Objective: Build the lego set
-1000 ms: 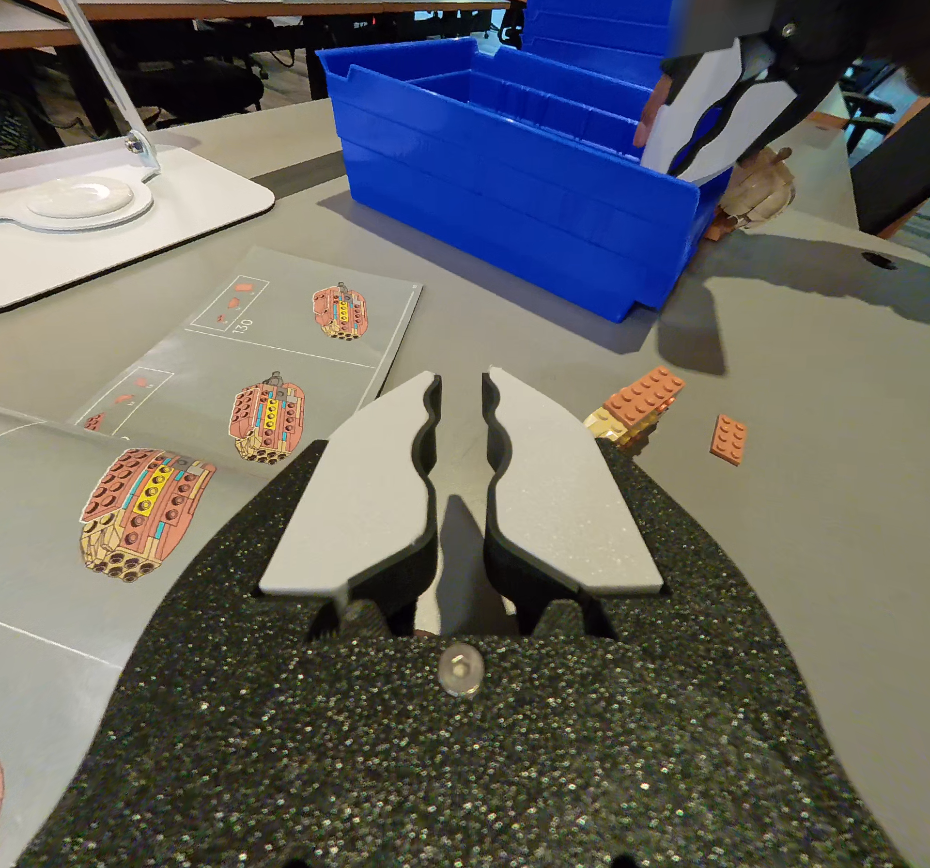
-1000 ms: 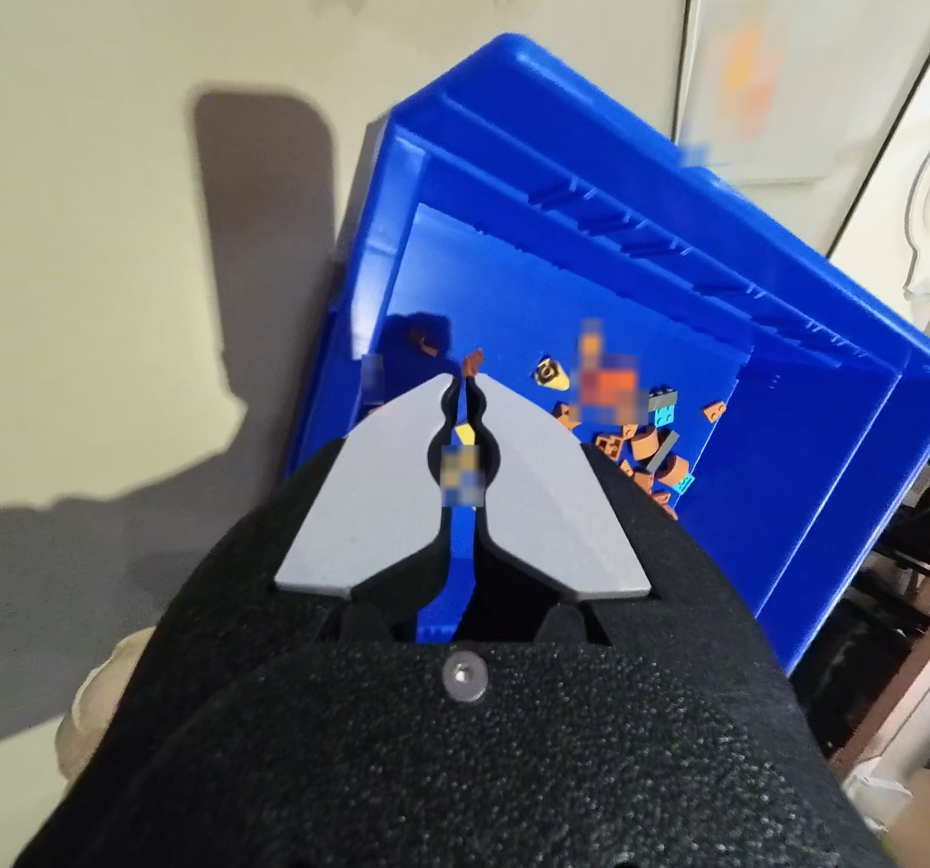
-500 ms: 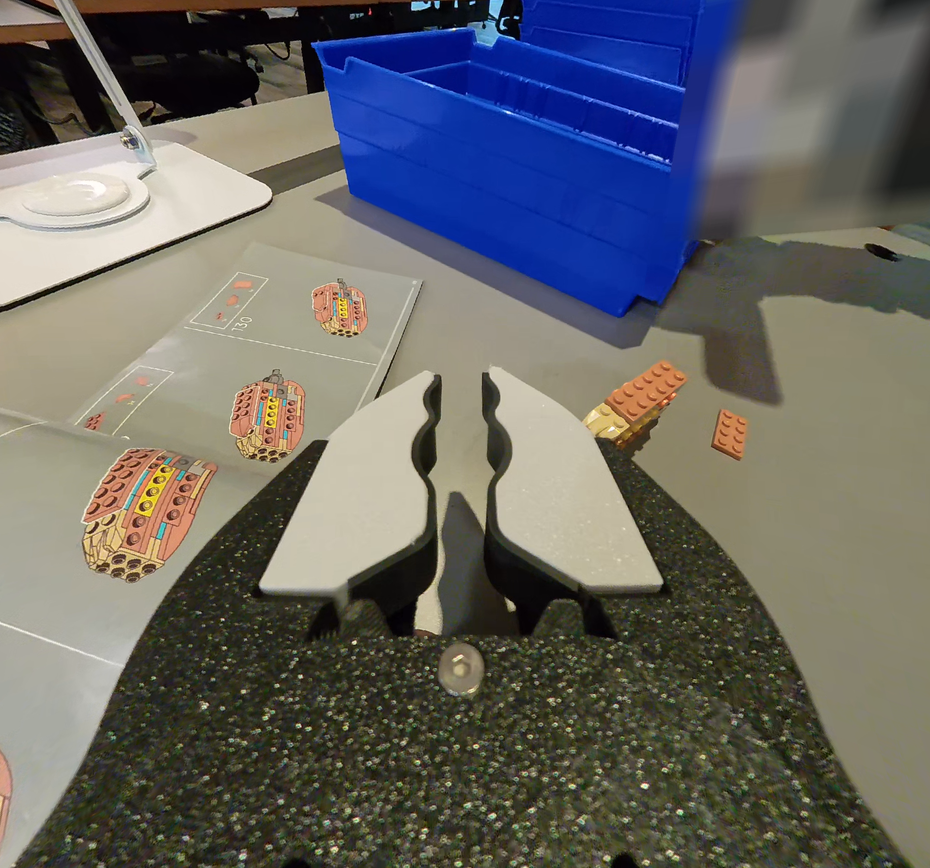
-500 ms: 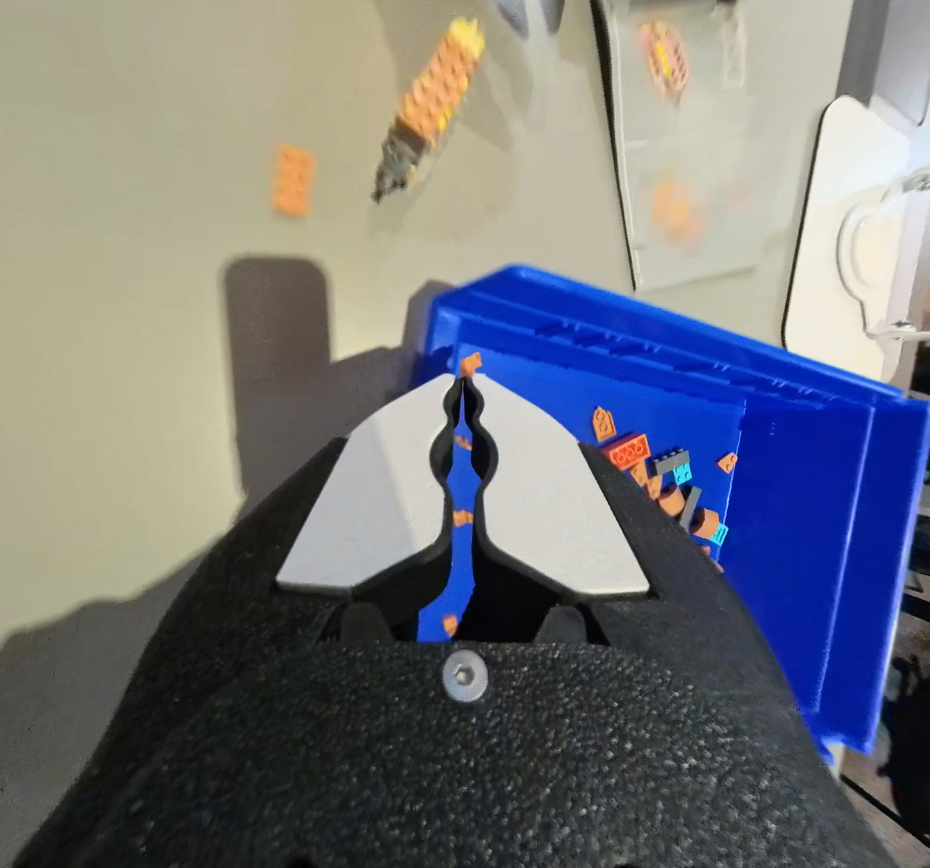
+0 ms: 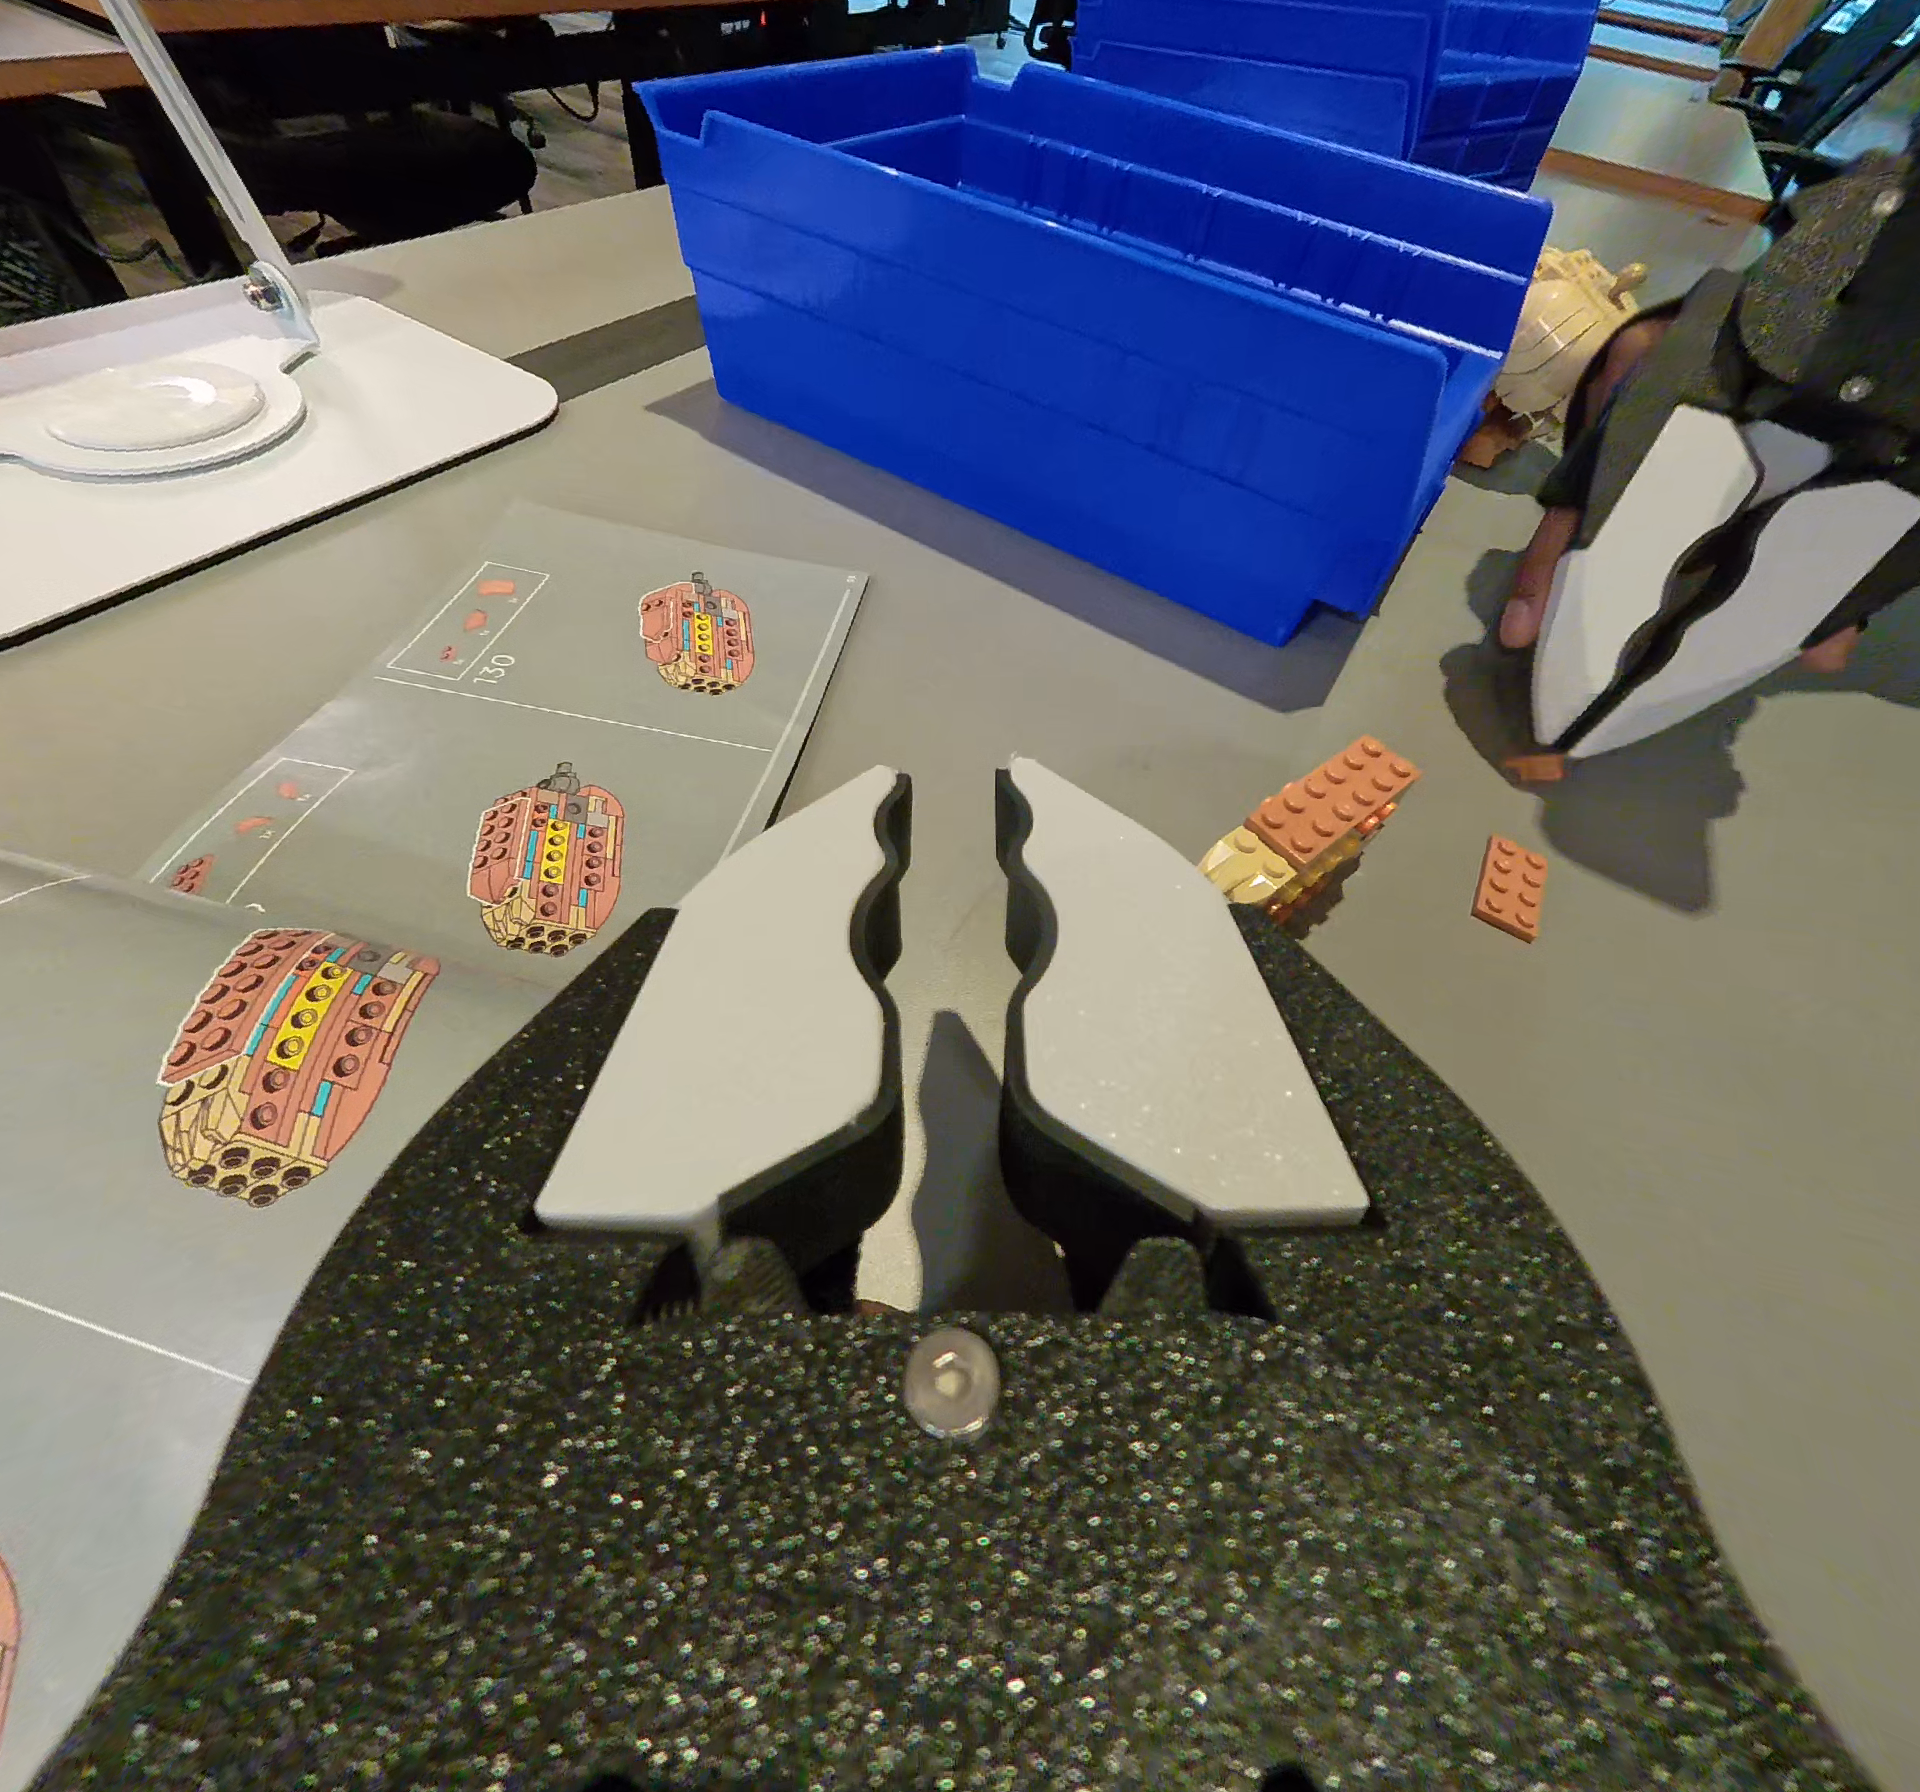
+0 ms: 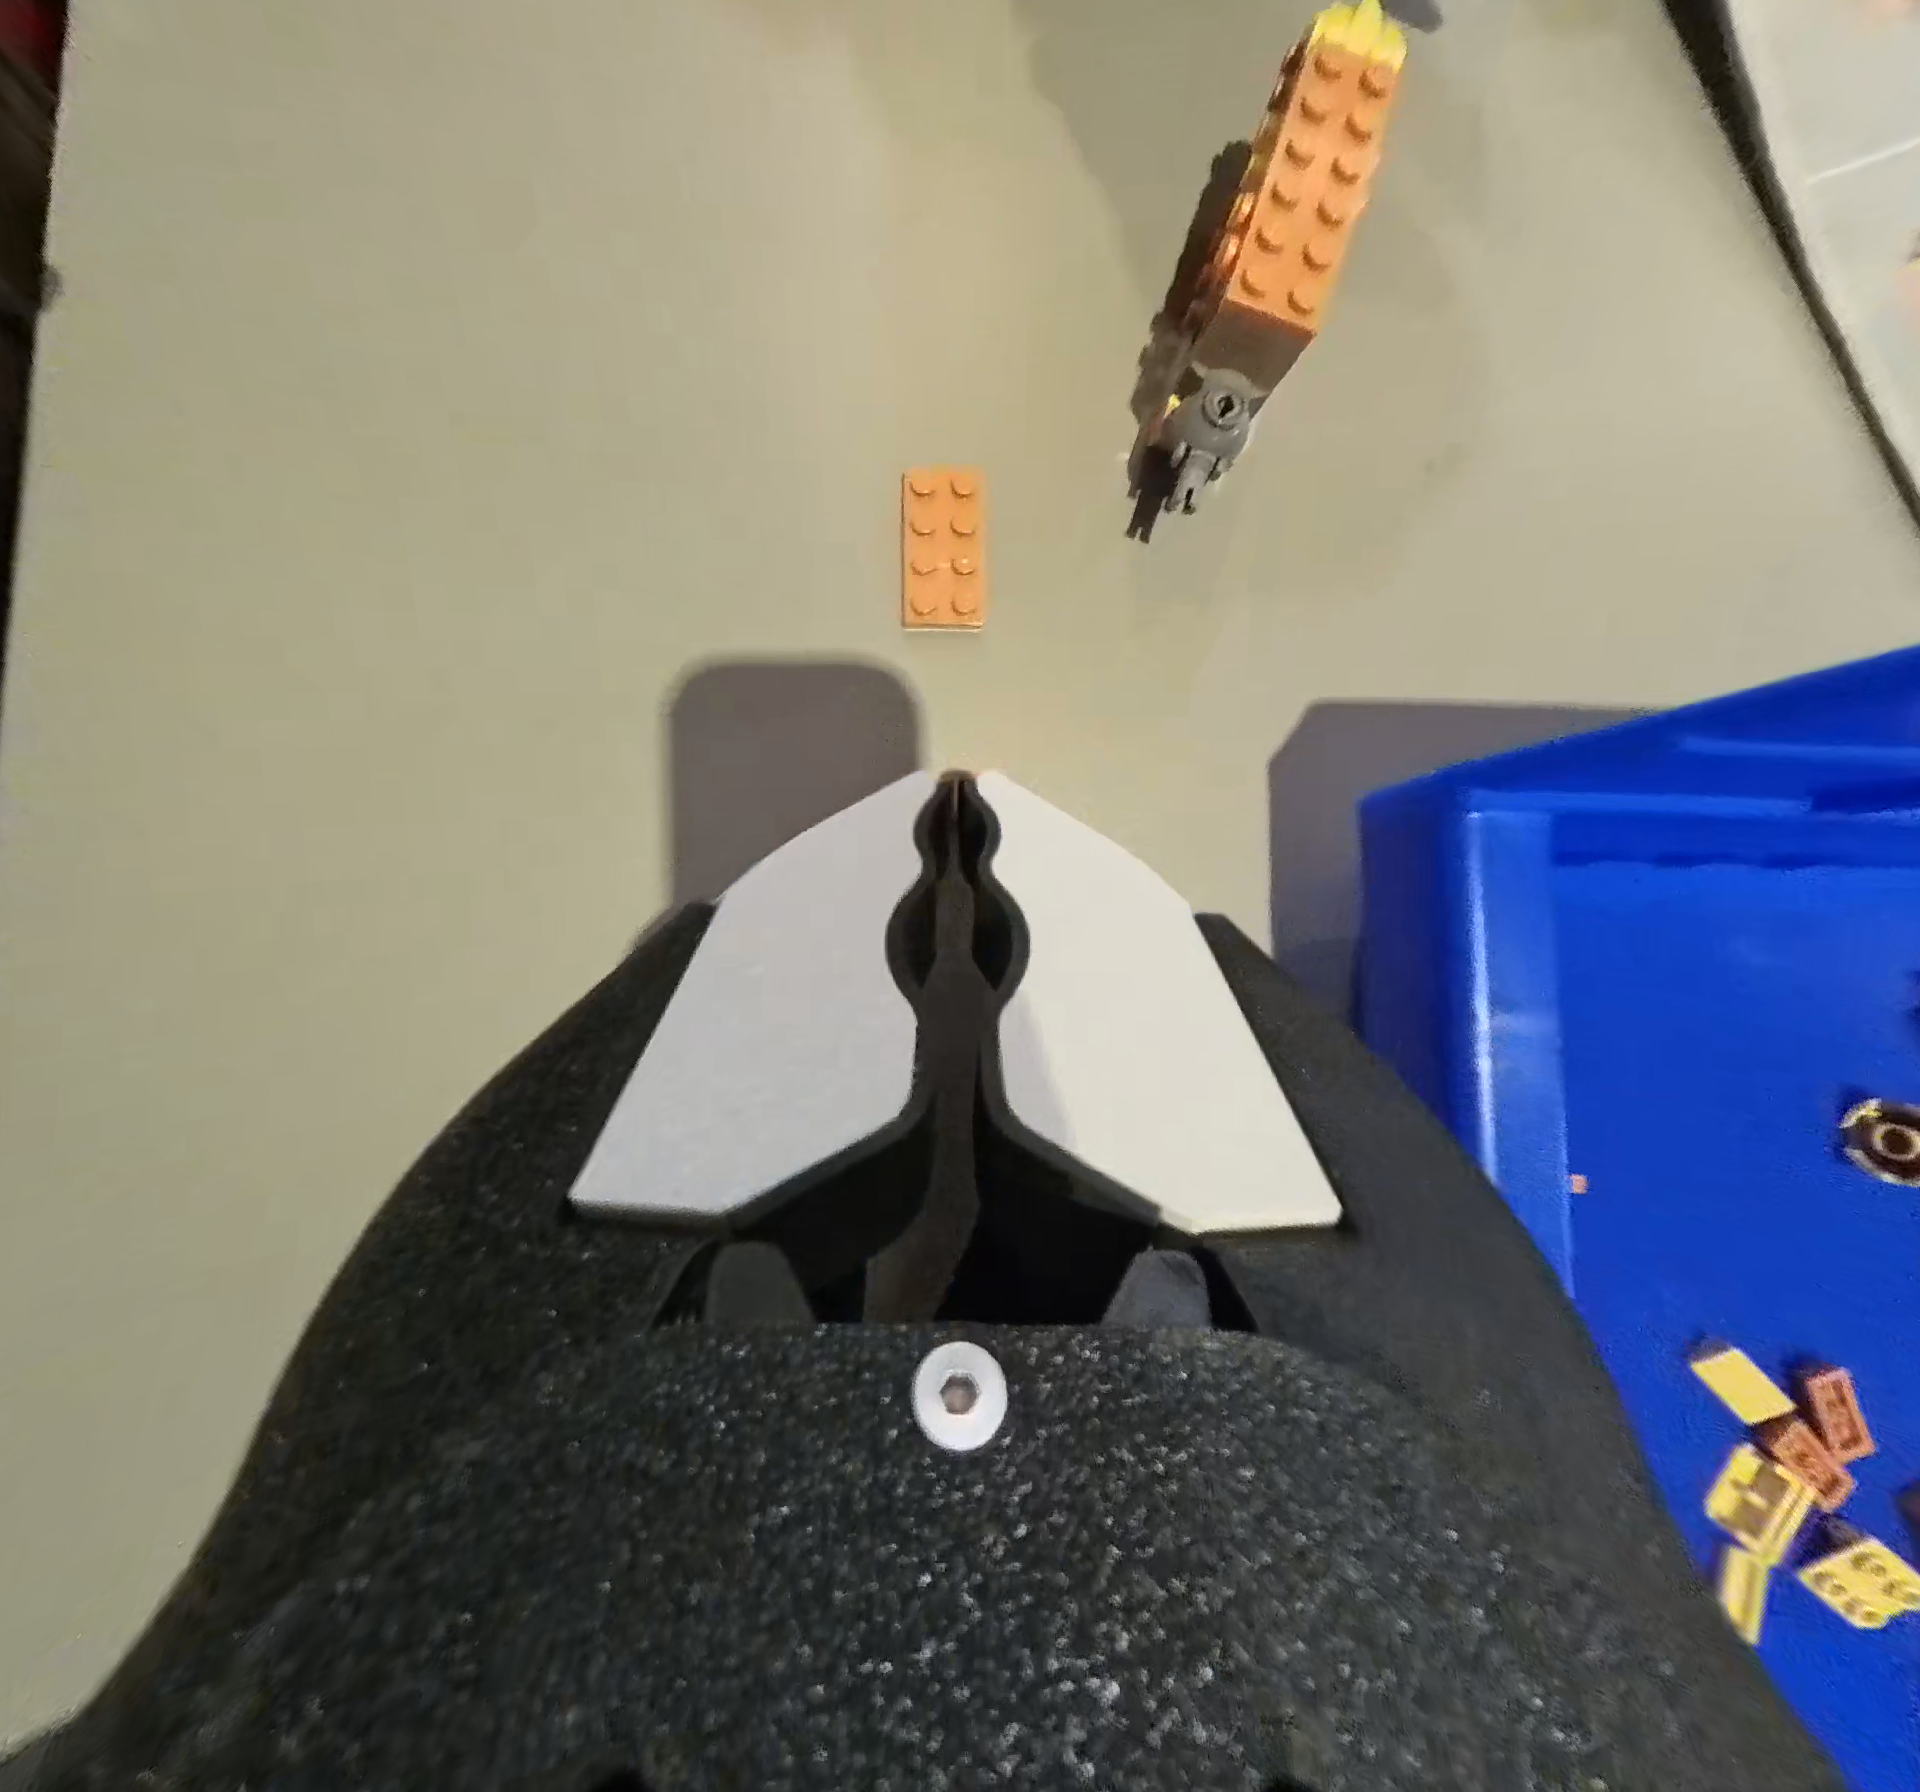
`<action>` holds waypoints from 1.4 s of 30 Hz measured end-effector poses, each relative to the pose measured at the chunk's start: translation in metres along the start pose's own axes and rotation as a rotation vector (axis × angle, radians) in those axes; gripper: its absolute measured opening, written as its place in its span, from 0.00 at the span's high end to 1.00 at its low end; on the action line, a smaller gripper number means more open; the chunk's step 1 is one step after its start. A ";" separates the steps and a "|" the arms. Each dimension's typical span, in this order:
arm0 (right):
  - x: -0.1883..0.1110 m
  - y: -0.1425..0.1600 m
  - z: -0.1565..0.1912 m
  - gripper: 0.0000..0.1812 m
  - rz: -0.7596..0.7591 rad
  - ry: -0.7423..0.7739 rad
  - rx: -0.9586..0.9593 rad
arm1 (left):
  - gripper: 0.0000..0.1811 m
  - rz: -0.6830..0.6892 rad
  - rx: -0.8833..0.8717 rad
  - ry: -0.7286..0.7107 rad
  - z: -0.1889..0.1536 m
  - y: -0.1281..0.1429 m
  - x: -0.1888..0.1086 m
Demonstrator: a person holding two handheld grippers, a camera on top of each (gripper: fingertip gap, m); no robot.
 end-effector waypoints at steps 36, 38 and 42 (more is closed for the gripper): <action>-0.007 0.018 0.010 1.00 0.045 0.203 0.216 | 0.92 0.009 0.015 0.005 -0.002 0.000 0.000; -0.006 0.018 0.010 1.00 0.033 0.202 0.227 | 0.92 0.010 0.017 0.005 -0.002 0.000 0.000; -0.007 0.015 0.008 1.00 -0.010 0.193 0.255 | 0.92 0.009 0.018 0.007 -0.003 -0.001 0.000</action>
Point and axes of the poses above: each gripper's, where its closed fingertips meet, x out along the fingers, y out of its underside, z = x × y across the jaws, the point moved 6 cm from there along -x, back along the fingers, and after that the axes turned 10 degrees about -z, right-handed, at the moved point
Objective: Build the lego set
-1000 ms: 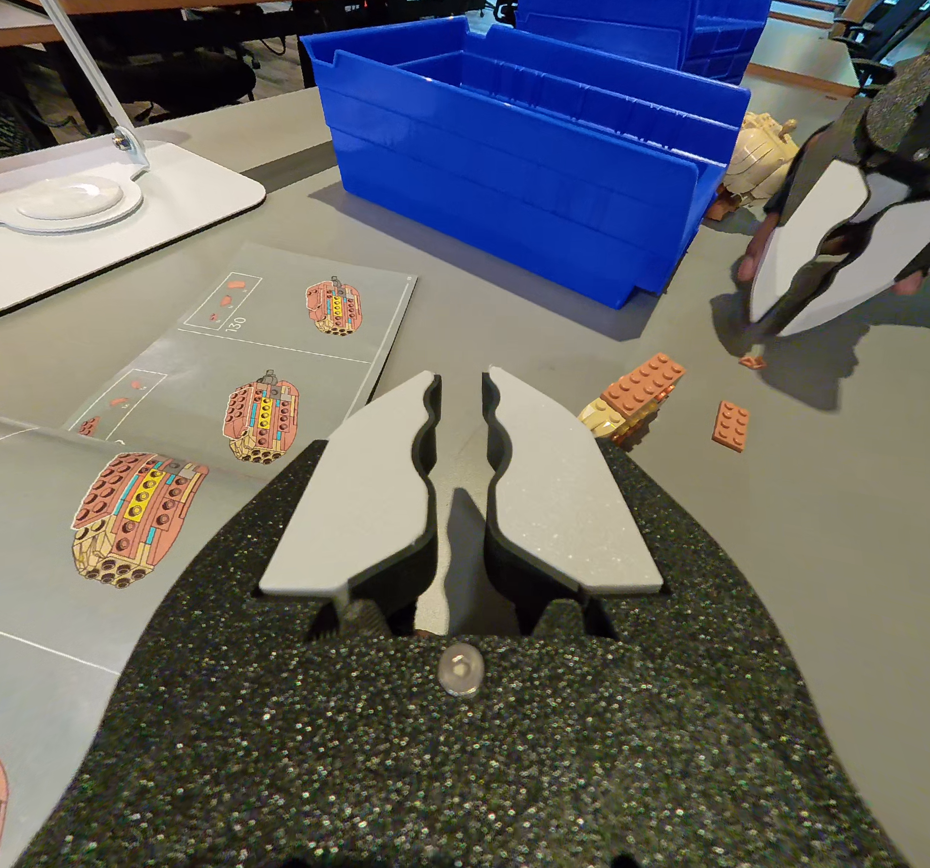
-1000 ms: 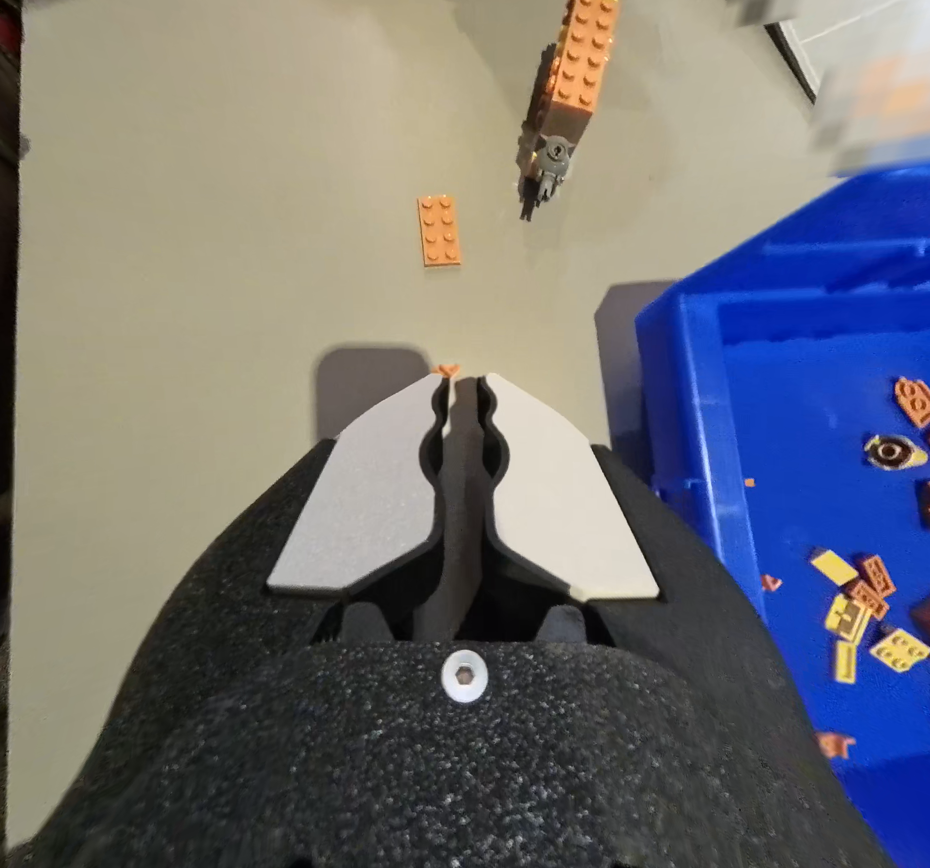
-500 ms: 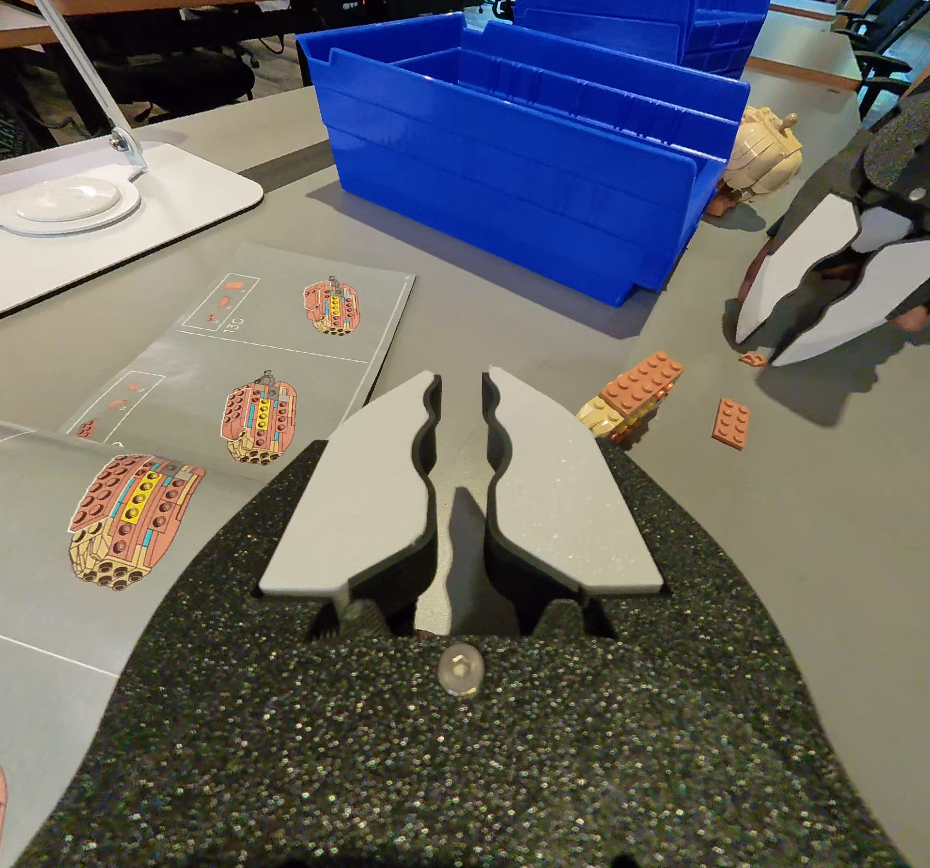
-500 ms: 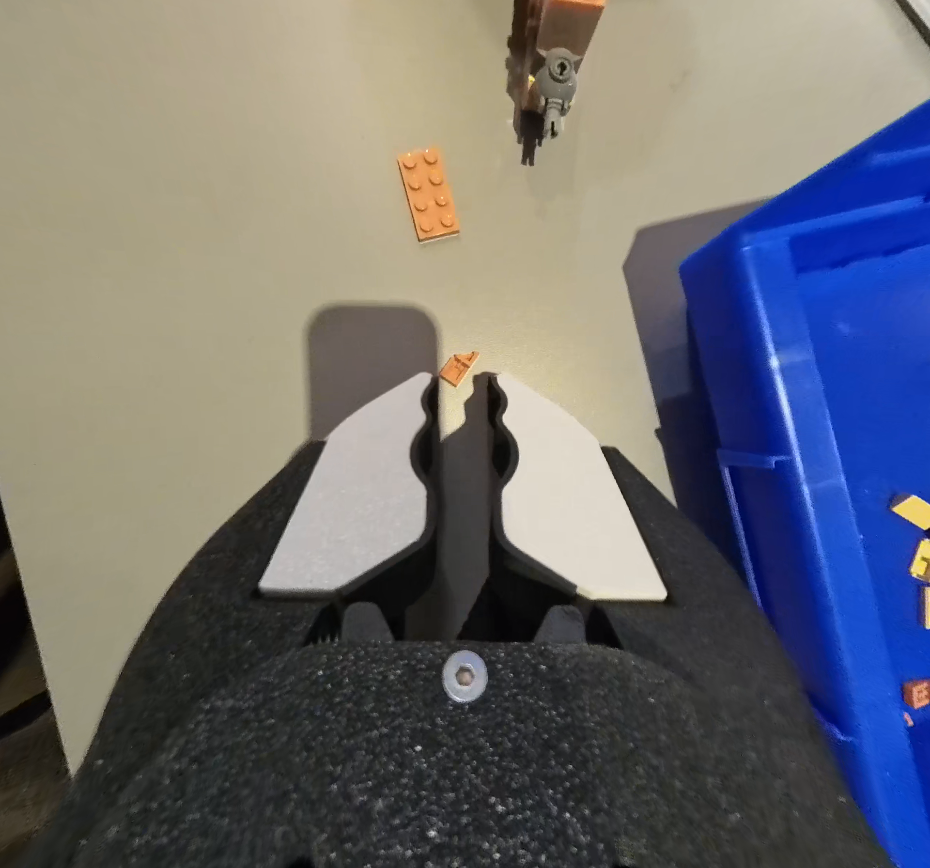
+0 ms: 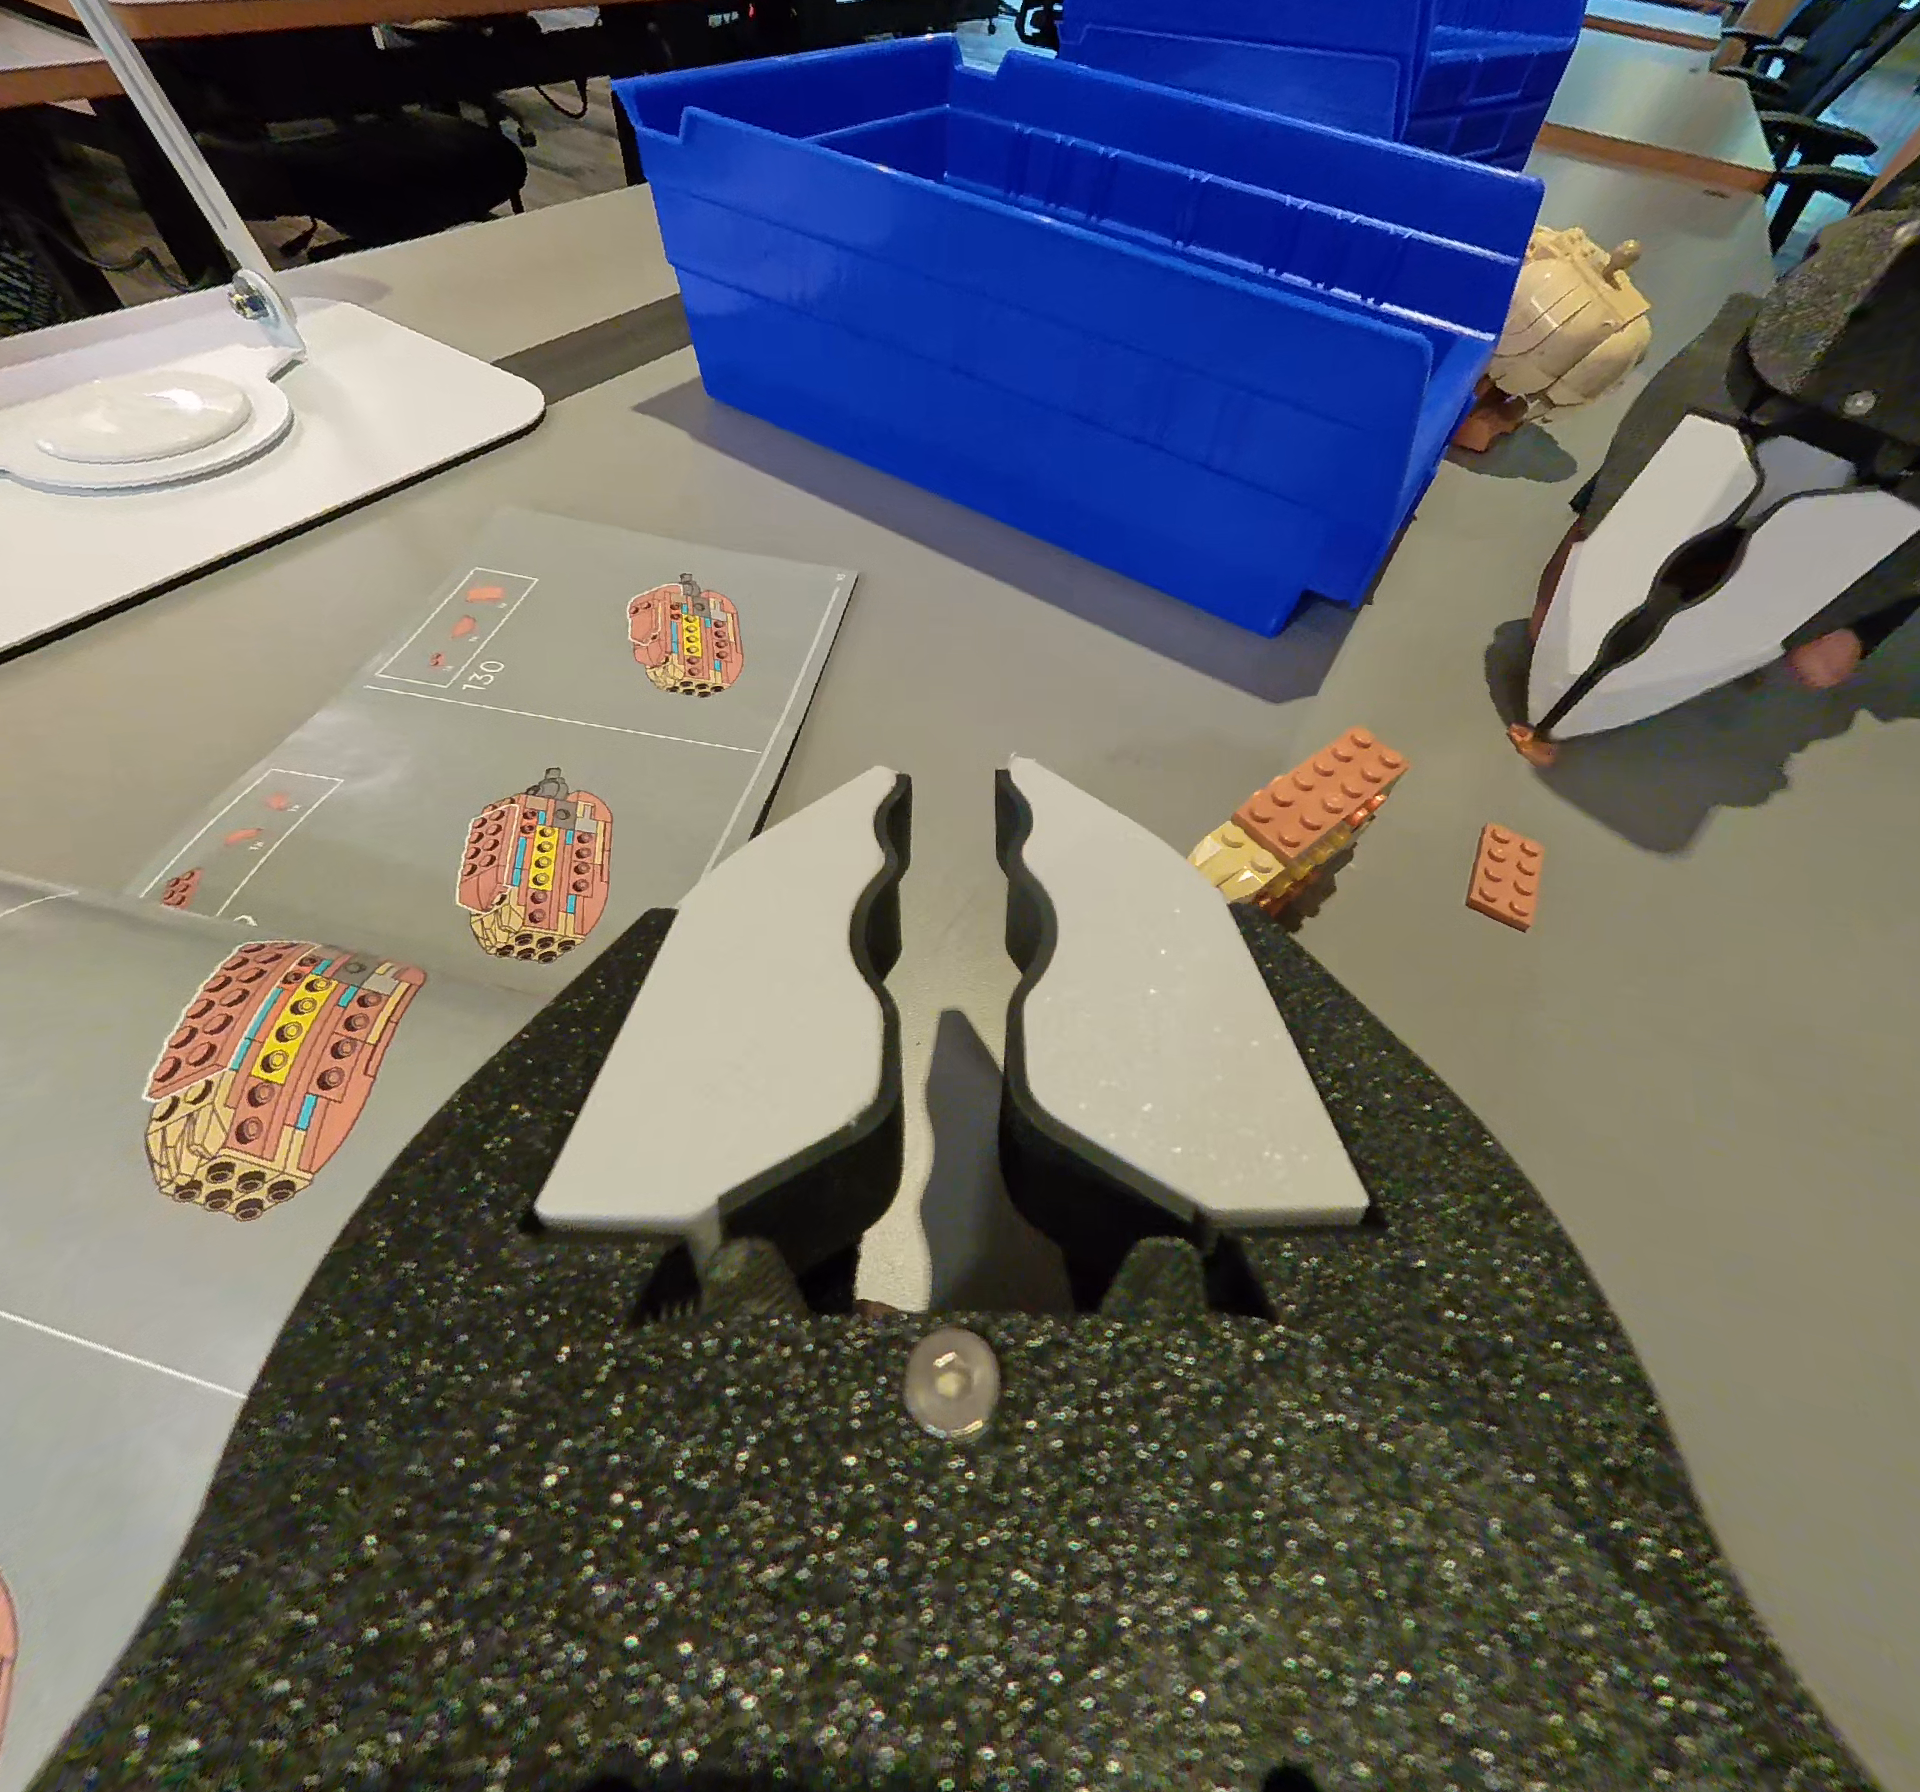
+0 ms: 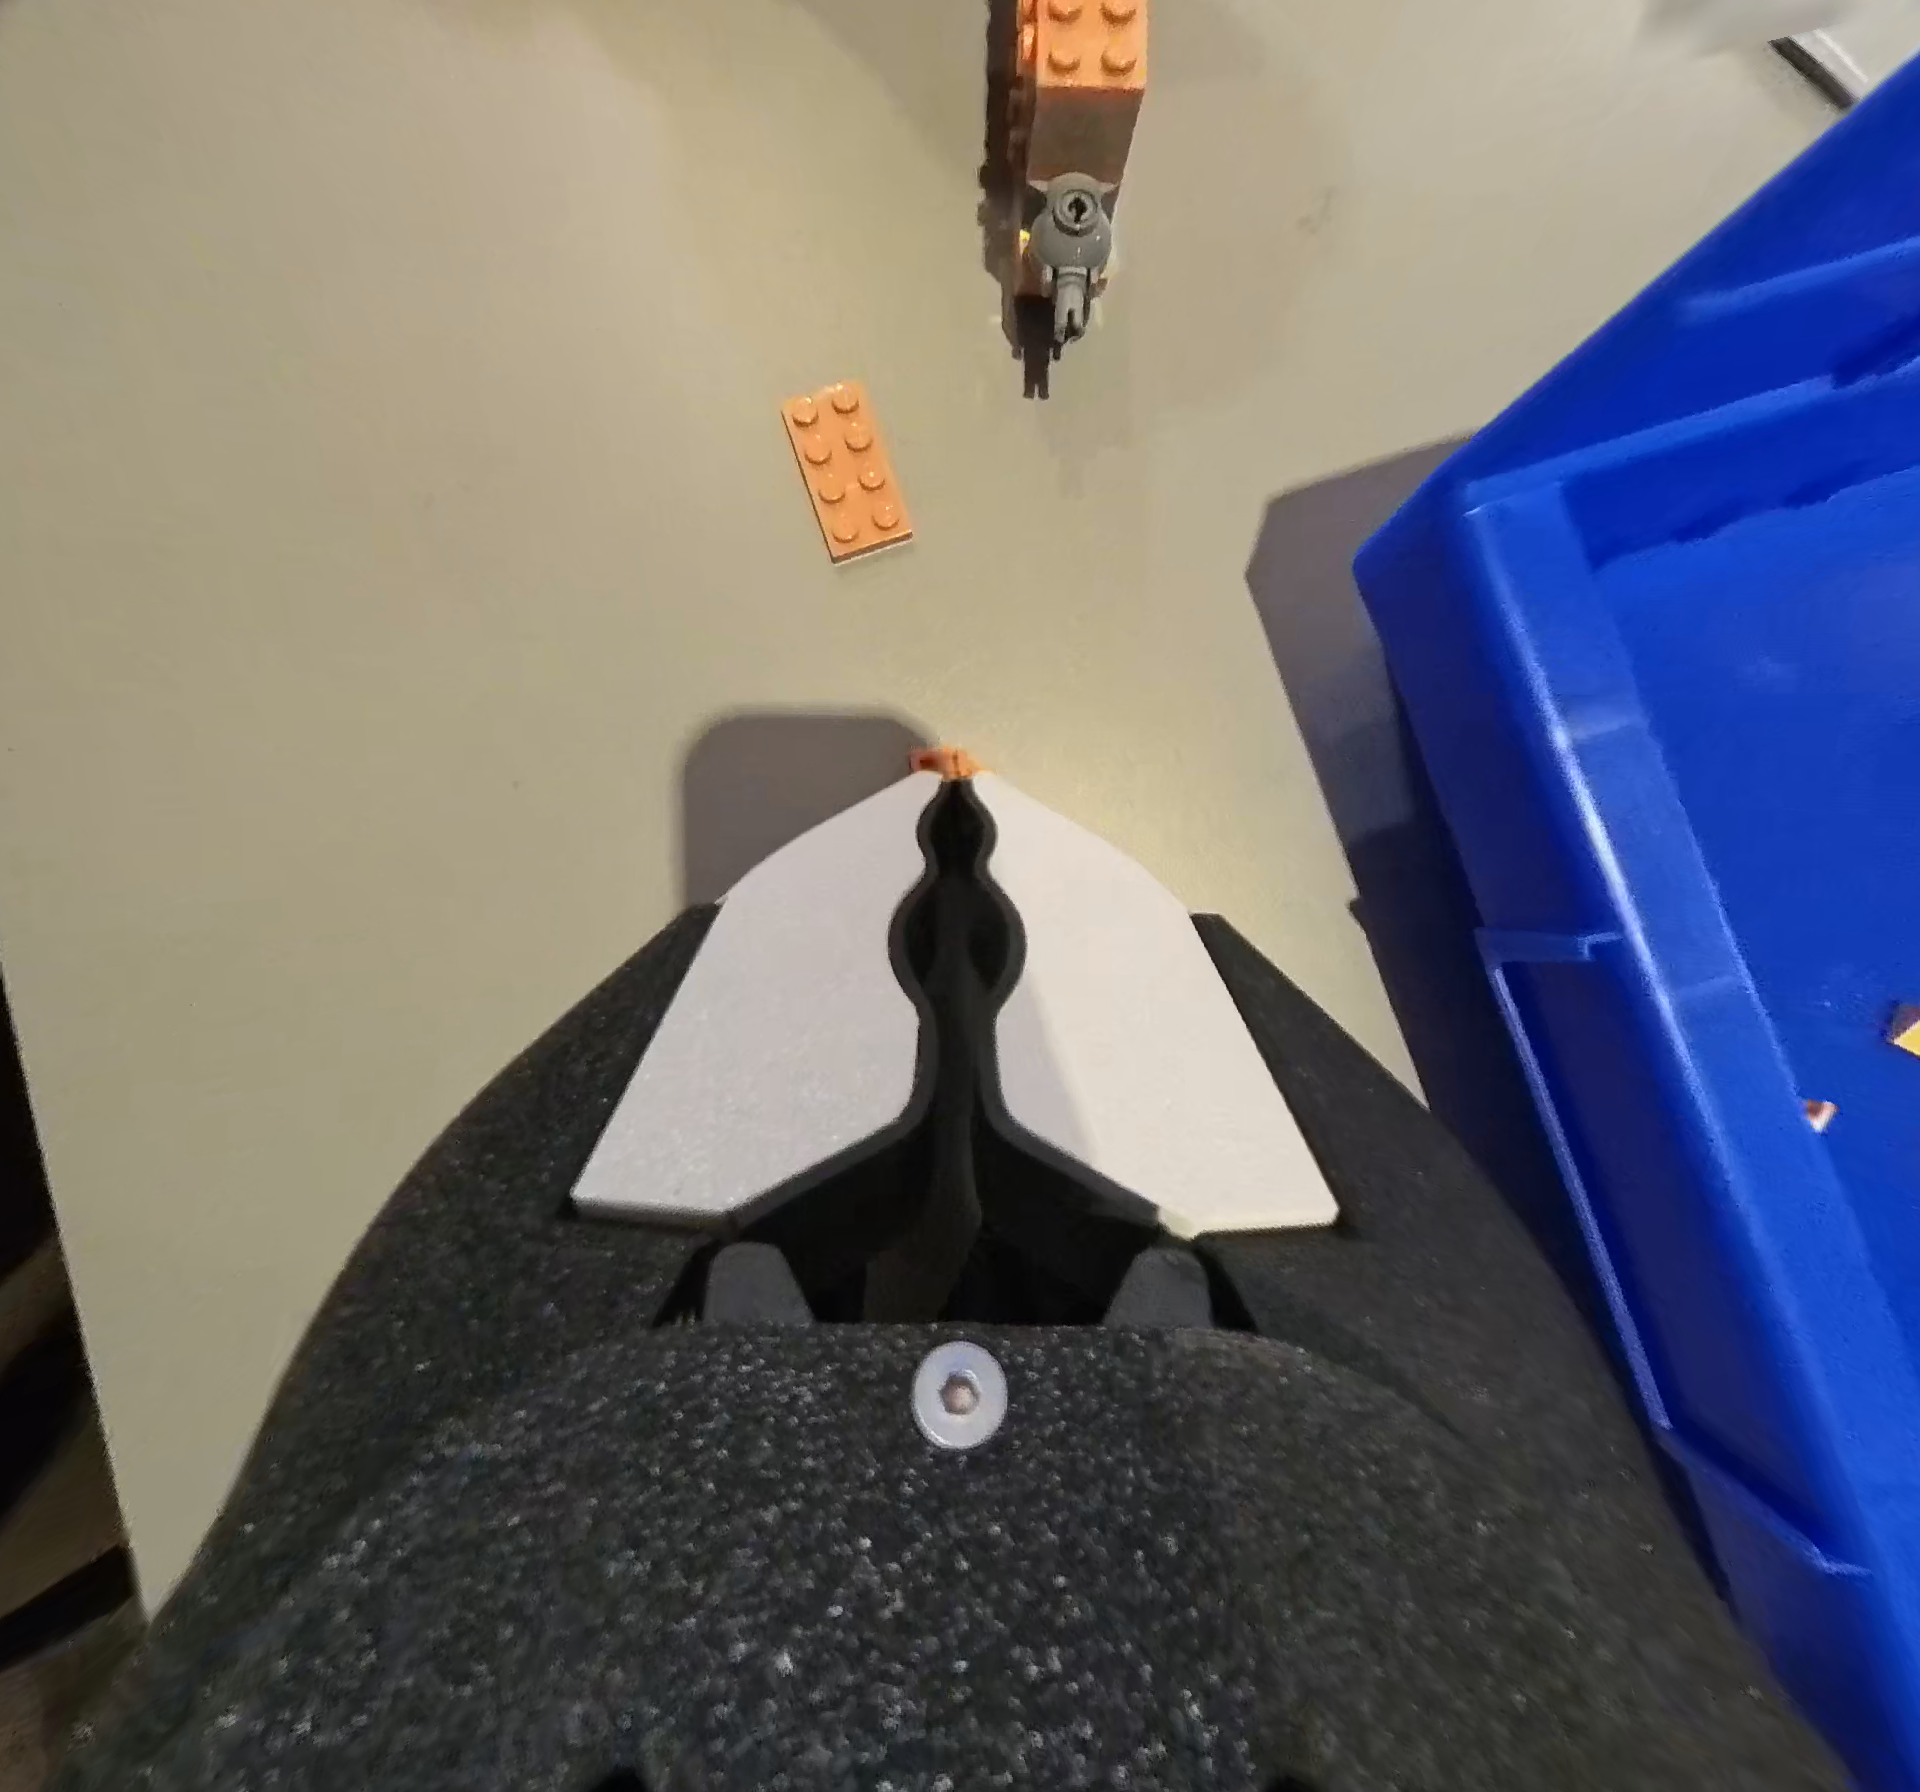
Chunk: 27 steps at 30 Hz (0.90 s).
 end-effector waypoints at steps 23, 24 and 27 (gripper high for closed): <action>-0.004 -0.003 -0.002 0.91 0.005 -0.006 -0.026 | 0.92 -0.007 0.029 0.005 -0.005 -0.005 -0.001; -0.003 -0.001 -0.002 0.90 0.018 -0.012 -0.031 | 0.92 -0.007 0.029 0.005 -0.005 -0.005 -0.001; 0.001 0.001 -0.002 0.87 0.053 -0.025 -0.059 | 0.92 -0.007 0.030 0.006 -0.005 -0.005 0.000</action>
Point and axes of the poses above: each gripper's, where its closed fingertips meet, x out along the fingers, y out of its underside, z = x × y across the jaws, the point moved 6 cm from there along -x, back along the fingers, and after that the axes turned 10 degrees about -z, right-handed, at the moved point
